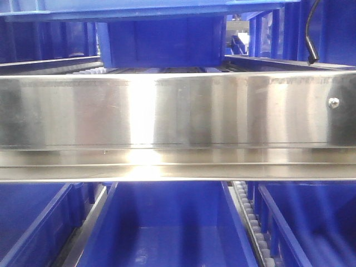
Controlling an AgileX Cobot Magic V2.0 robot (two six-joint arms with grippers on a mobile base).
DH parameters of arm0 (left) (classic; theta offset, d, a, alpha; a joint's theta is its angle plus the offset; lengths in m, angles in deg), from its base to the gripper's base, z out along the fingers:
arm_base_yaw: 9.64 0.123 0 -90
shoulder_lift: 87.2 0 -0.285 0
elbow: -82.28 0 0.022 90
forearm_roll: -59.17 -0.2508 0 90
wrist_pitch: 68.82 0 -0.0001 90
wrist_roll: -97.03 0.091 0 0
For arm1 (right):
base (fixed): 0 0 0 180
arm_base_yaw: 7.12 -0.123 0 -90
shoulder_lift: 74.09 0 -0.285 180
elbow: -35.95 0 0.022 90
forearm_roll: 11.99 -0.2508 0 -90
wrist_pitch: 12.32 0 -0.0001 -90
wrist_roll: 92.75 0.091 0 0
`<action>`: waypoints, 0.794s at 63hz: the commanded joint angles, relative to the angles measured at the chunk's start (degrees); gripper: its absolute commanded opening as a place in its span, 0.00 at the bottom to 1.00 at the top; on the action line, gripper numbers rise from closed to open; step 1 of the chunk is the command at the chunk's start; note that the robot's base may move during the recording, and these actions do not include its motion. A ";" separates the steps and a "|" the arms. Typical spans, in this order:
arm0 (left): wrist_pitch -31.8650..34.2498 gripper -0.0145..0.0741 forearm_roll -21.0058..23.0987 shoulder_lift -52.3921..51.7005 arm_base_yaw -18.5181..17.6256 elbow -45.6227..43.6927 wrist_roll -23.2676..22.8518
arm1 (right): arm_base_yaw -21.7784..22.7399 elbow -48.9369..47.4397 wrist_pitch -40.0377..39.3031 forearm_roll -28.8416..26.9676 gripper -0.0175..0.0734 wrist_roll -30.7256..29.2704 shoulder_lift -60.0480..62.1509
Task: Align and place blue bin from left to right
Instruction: 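Lift the blue bin off the shelf with both grippers and pull back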
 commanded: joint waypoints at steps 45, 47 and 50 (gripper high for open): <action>7.00 0.04 12.32 -2.26 -1.74 -1.32 0.14 | -1.75 -1.18 -5.61 -7.12 0.02 -1.94 1.35; 7.00 0.04 12.32 -2.26 -1.74 -1.32 0.14 | -1.75 -1.18 -5.61 -7.12 0.02 -1.94 1.35; 7.00 0.04 12.32 -2.26 -1.74 -1.32 0.14 | -1.75 -1.18 -5.61 -7.12 0.02 -1.94 1.35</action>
